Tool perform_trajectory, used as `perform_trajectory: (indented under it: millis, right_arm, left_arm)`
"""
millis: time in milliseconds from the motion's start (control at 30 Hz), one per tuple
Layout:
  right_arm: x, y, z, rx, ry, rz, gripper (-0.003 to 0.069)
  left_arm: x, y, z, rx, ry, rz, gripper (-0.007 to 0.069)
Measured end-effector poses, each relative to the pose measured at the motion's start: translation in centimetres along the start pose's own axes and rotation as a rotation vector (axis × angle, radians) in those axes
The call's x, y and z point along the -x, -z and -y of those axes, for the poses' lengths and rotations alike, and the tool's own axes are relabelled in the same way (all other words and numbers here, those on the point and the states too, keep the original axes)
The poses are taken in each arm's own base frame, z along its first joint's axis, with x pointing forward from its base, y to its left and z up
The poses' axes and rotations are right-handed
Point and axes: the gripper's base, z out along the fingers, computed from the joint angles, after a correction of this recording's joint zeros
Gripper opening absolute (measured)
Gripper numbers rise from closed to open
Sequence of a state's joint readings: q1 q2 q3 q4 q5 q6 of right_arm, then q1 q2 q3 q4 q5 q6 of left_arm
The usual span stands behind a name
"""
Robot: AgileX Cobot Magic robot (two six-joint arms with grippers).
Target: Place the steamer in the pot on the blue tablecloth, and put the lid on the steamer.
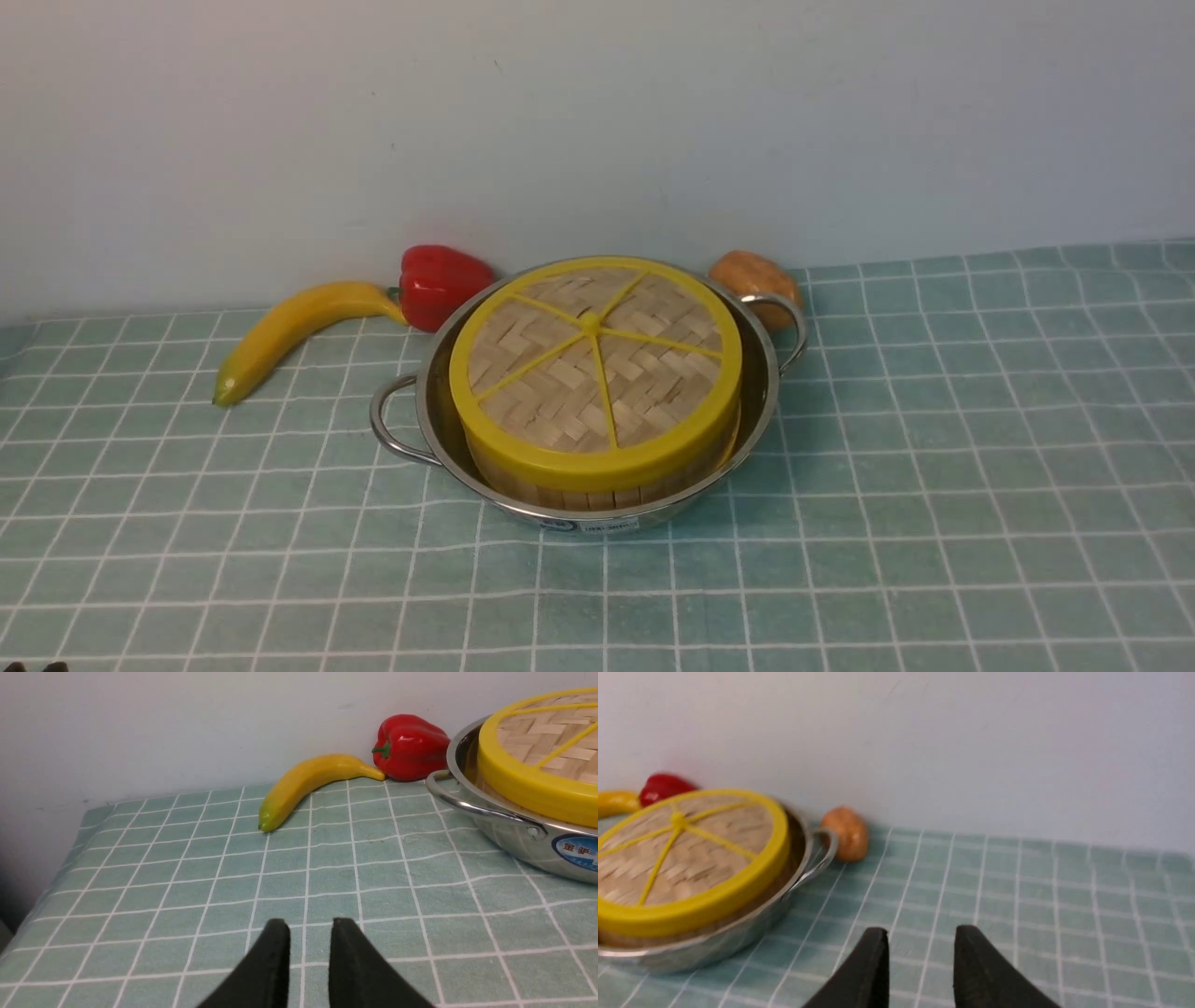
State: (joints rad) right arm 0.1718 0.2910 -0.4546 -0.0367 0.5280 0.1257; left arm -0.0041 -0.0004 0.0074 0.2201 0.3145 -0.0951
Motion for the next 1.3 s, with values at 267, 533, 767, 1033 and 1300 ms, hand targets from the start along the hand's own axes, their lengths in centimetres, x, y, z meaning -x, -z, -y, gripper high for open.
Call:
perform_trajectory:
  millis: [267, 533, 767, 1033, 1300]
  right_arm:
    - [-6.7, 0.6, 0.9, -0.058, 0.061, 0.179, 0.0237]
    - [-10.3, -0.6, 1.2, -0.069, 0.041, 0.095, 0.0240]
    - [-10.5, -0.7, 1.2, -0.069, 0.038, 0.090, 0.0240]
    - [-10.5, -0.7, 1.2, -0.069, 0.038, 0.090, 0.0240]
    - [-10.5, -0.7, 1.2, -0.070, 0.039, 0.090, 0.0240]
  left_arm:
    - [0.0, 0.0, 0.0, 0.000, 0.000, 0.000, 0.0139]
    - [0.0, 0.0, 0.0, 0.000, 0.000, 0.000, 0.0147]
    - [0.0, 0.0, 0.0, 0.000, 0.000, 0.000, 0.0160]
    - [0.0, 0.0, 0.0, 0.000, 0.000, 0.000, 0.0170]
    - [0.0, 0.0, 0.0, 0.000, 0.000, 0.000, 0.0181]
